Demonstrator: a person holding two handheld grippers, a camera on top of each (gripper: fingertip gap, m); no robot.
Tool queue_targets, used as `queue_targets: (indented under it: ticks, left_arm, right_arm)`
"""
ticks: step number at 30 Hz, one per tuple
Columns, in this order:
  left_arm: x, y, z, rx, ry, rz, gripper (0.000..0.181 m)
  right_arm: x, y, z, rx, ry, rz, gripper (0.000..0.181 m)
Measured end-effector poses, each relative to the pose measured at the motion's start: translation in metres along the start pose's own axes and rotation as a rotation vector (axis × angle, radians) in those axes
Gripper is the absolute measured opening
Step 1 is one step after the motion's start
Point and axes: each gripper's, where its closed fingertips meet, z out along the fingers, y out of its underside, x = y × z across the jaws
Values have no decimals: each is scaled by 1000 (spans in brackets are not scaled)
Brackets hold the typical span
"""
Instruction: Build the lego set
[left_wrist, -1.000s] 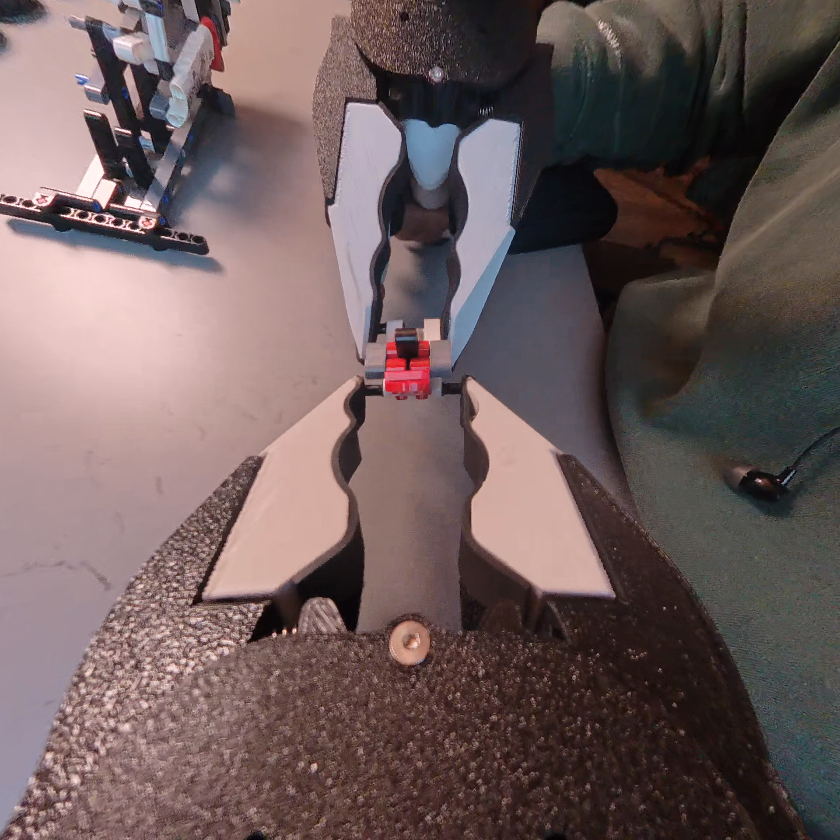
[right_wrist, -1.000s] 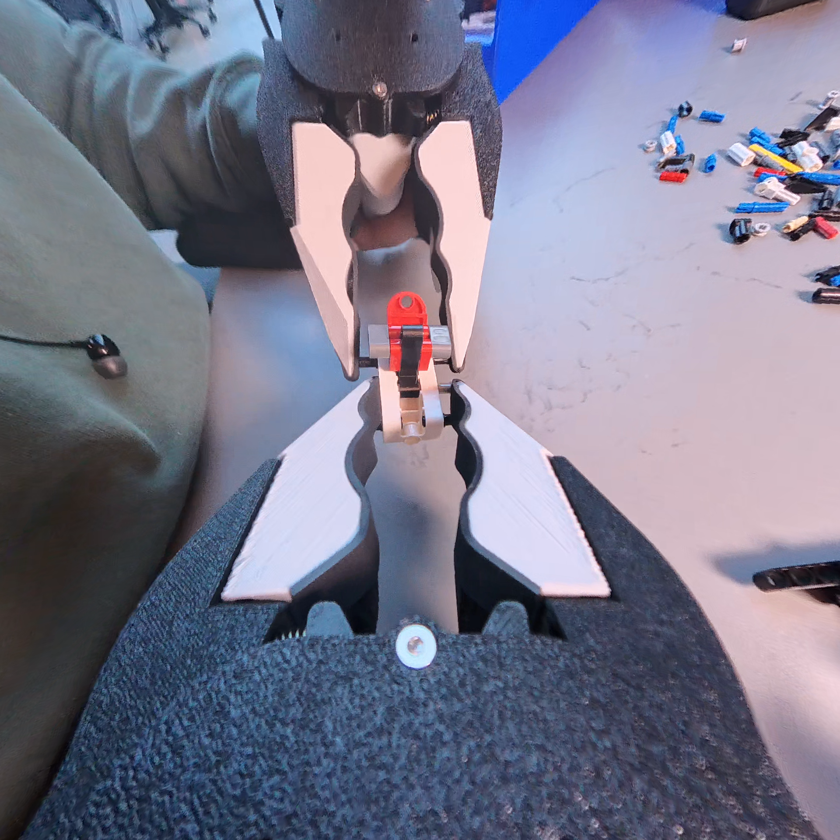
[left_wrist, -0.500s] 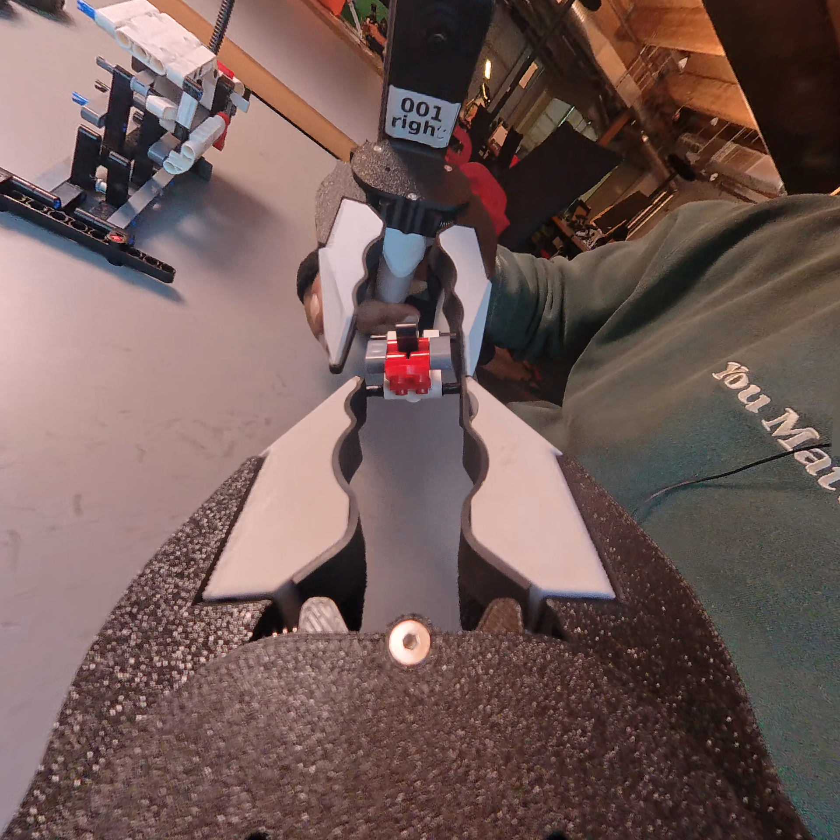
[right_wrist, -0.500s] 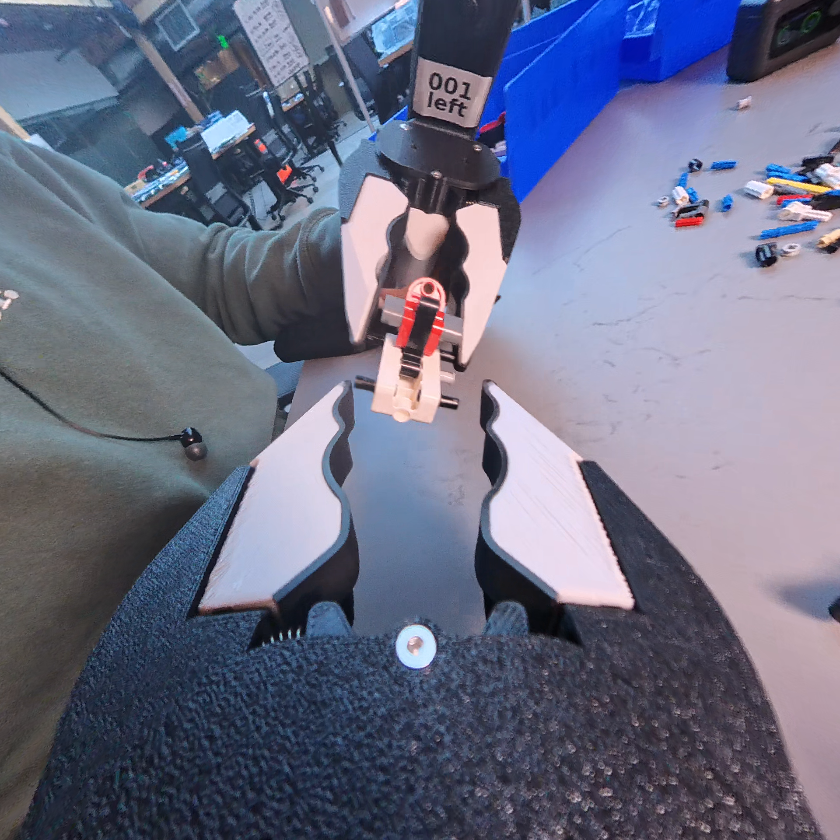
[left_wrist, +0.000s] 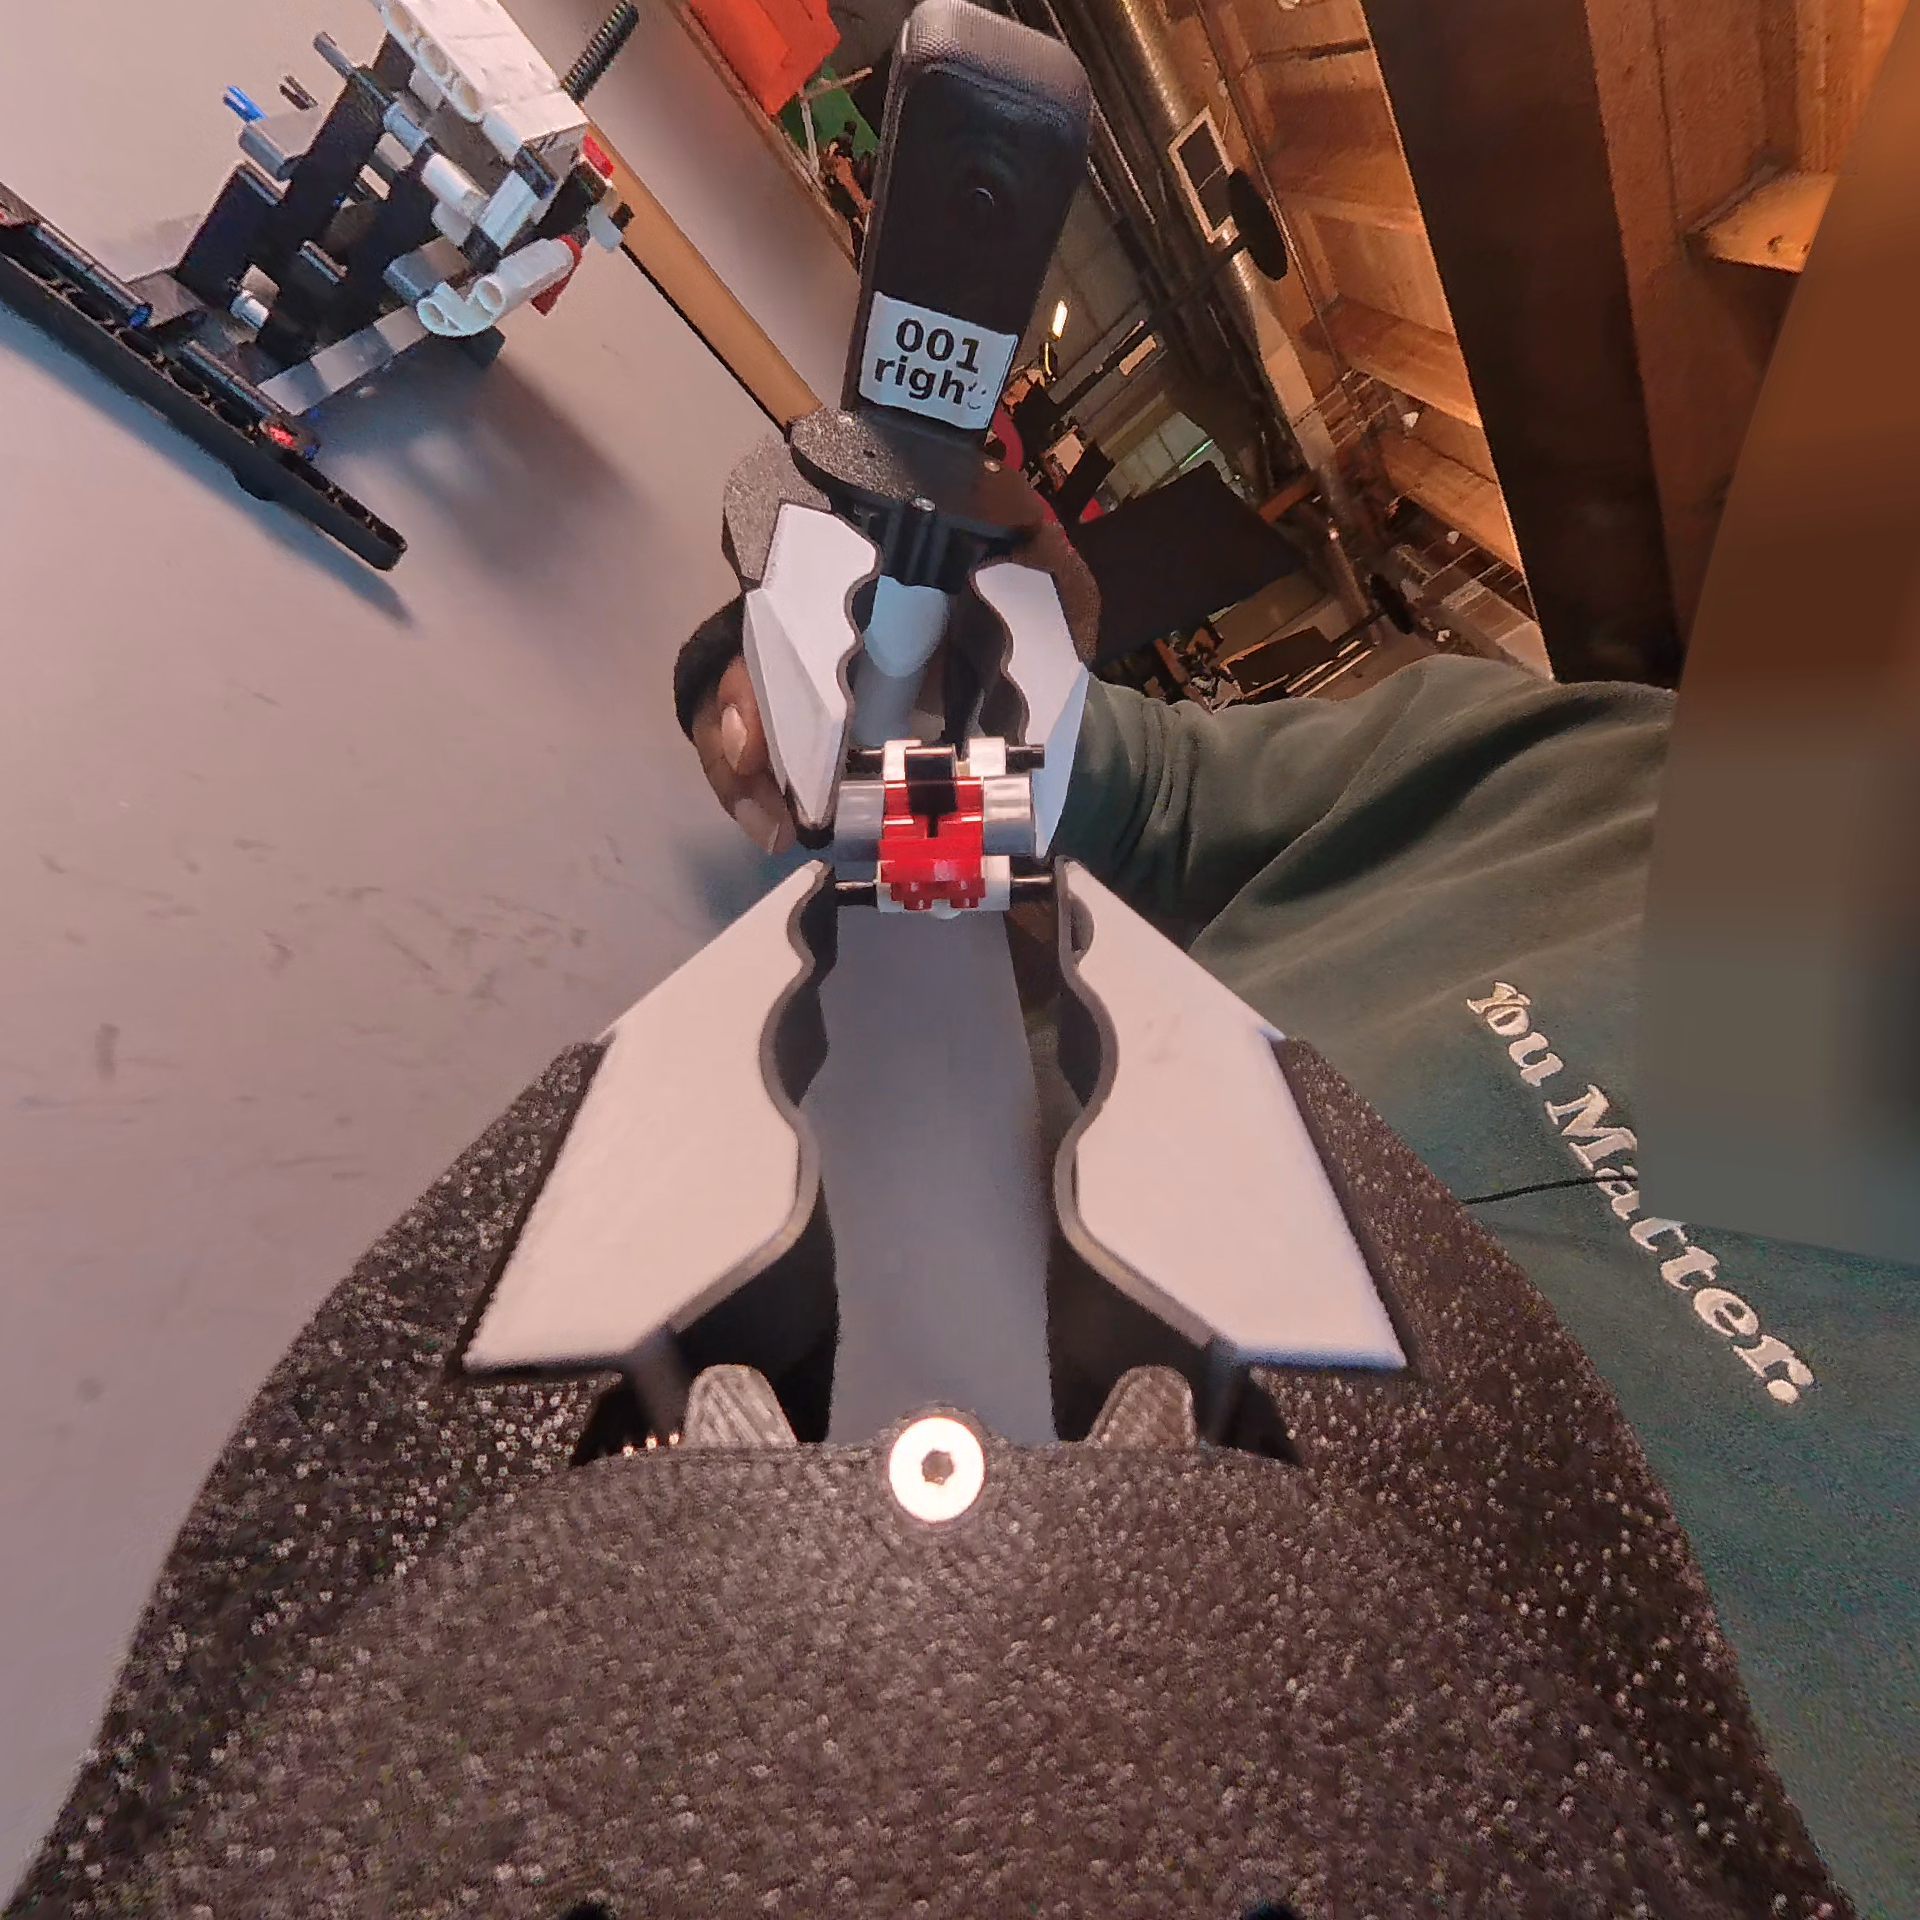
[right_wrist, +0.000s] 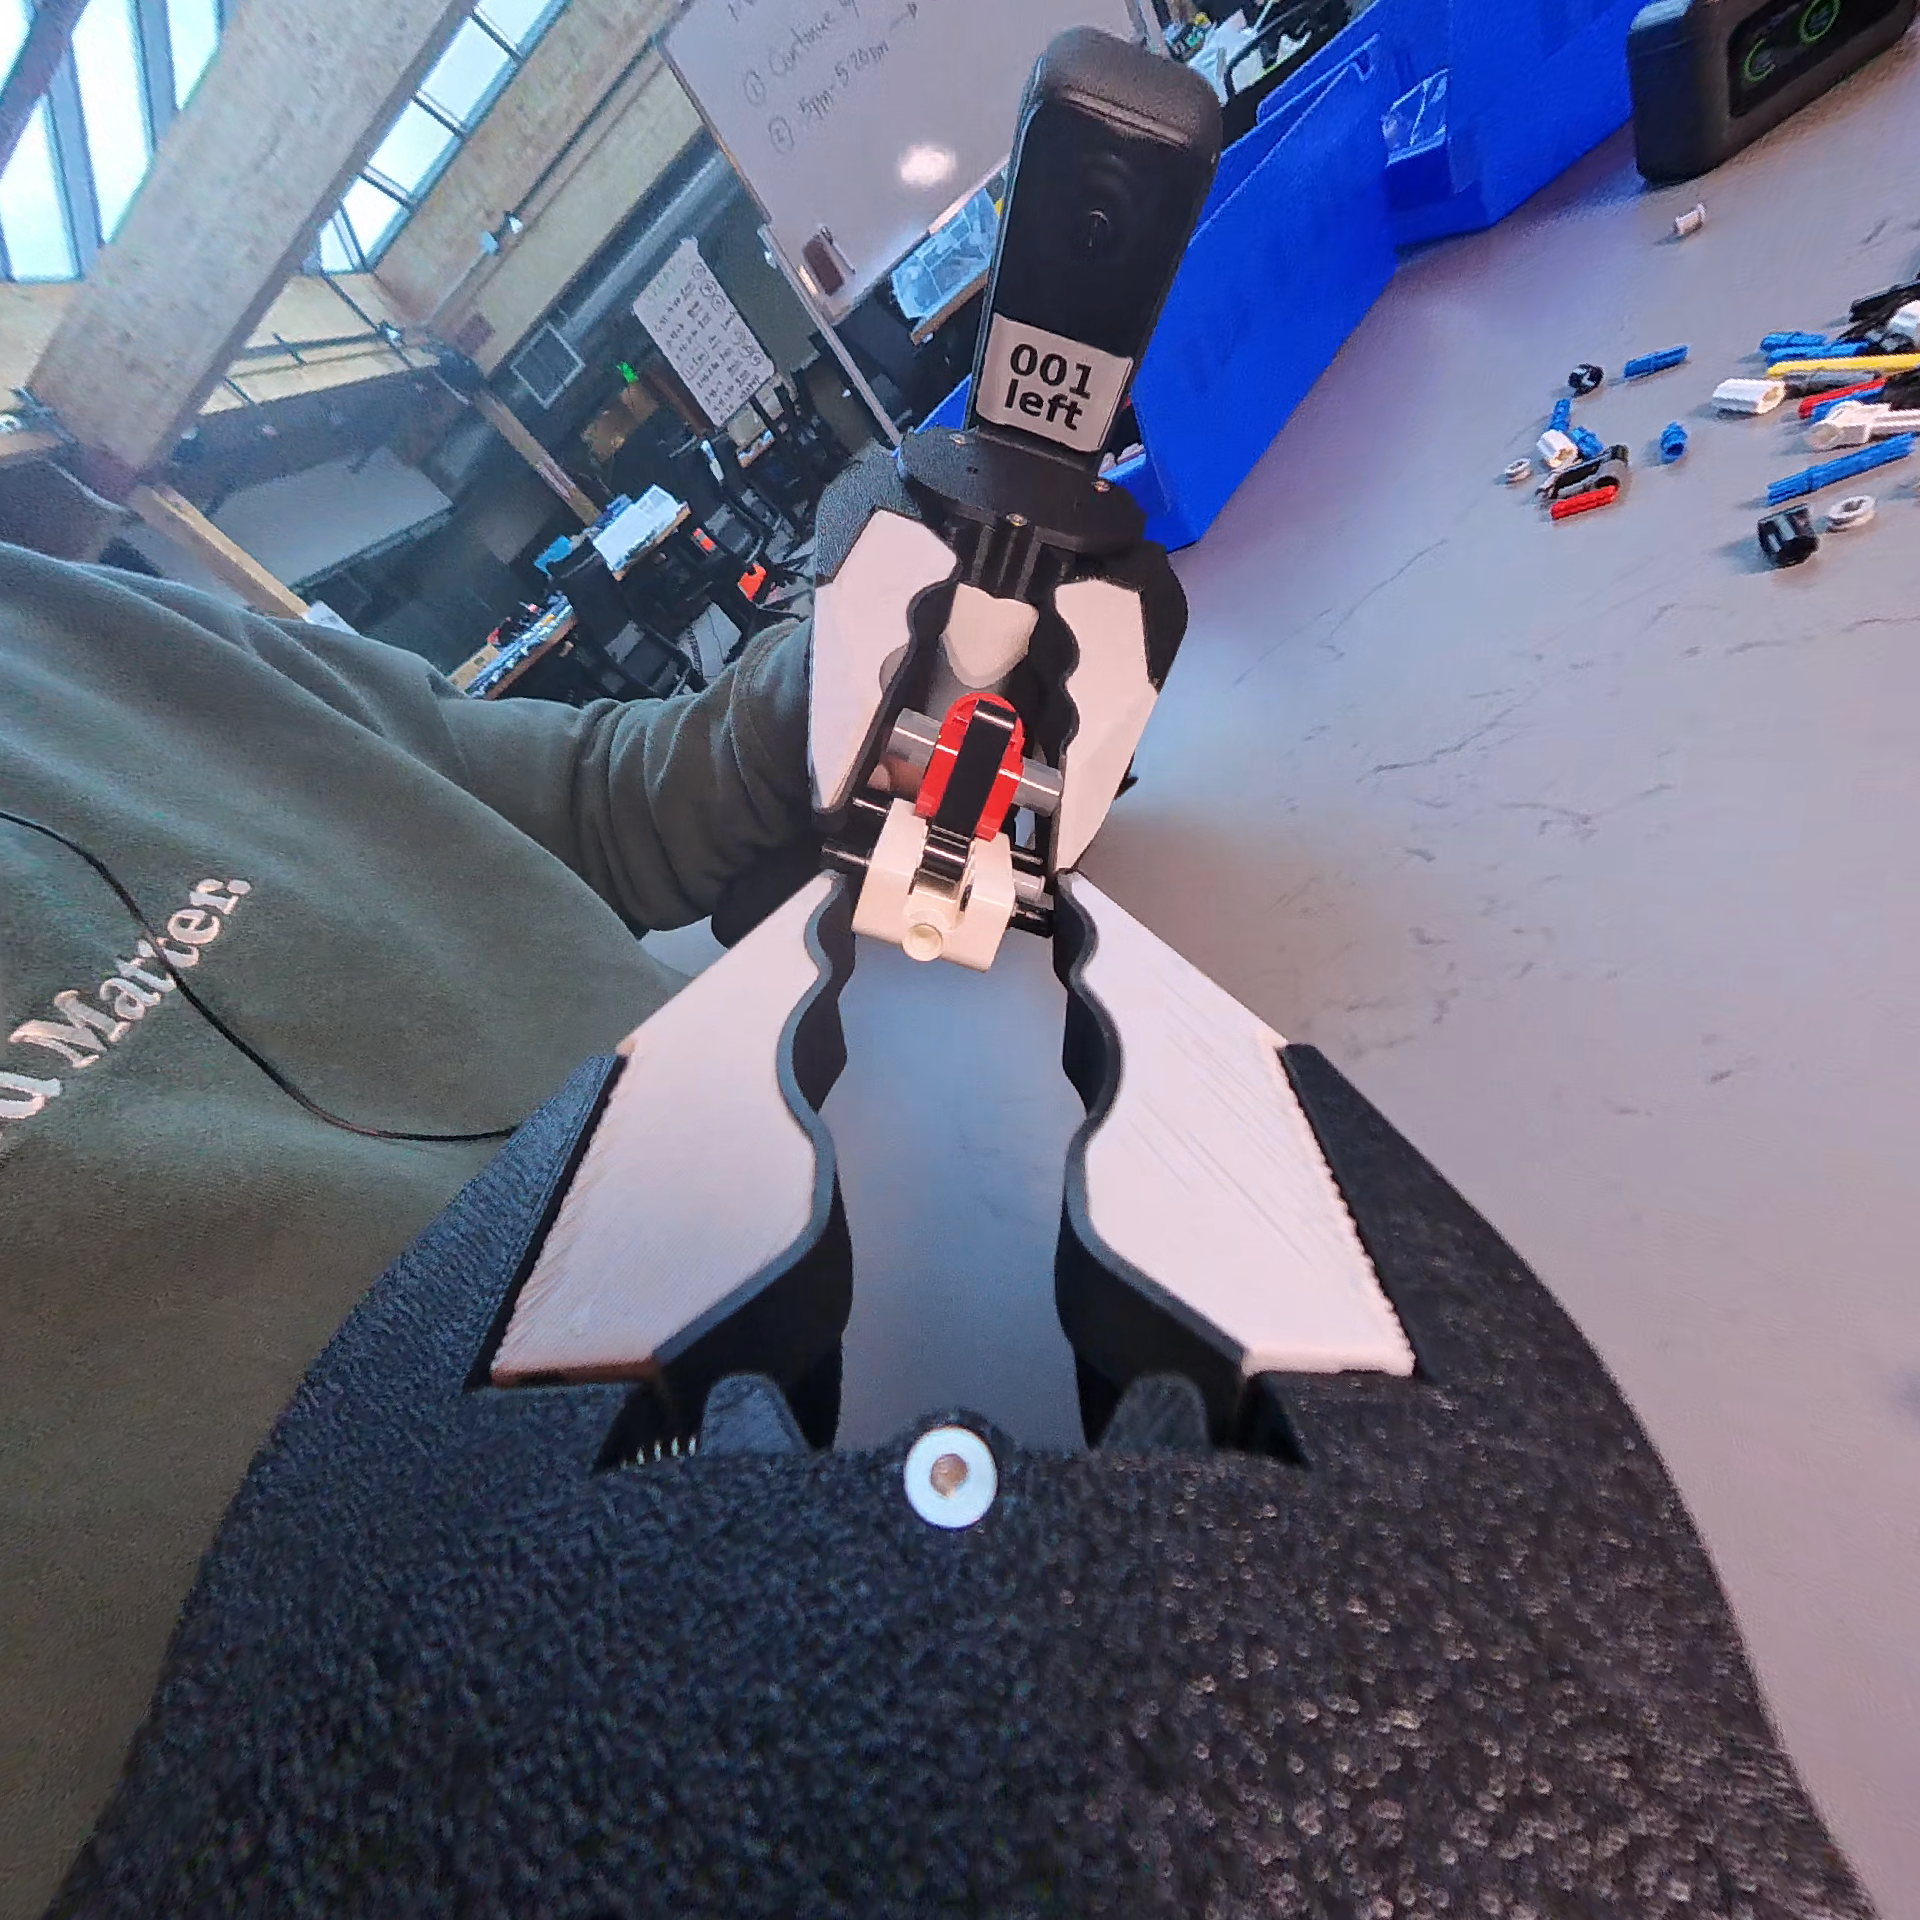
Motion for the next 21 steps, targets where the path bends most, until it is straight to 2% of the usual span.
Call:
queue_targets:
  ticks: [12, 21]
  left_arm:
    - [0, 0, 1, 32, 72, -173, 41]
    - [4, 2, 2, 33, 119, -207, 41]
  right_arm:
    - [0, -4, 0, 44, -66, 109, 36]
    - [-4, -5, 0, 54, -90, 105, 36]
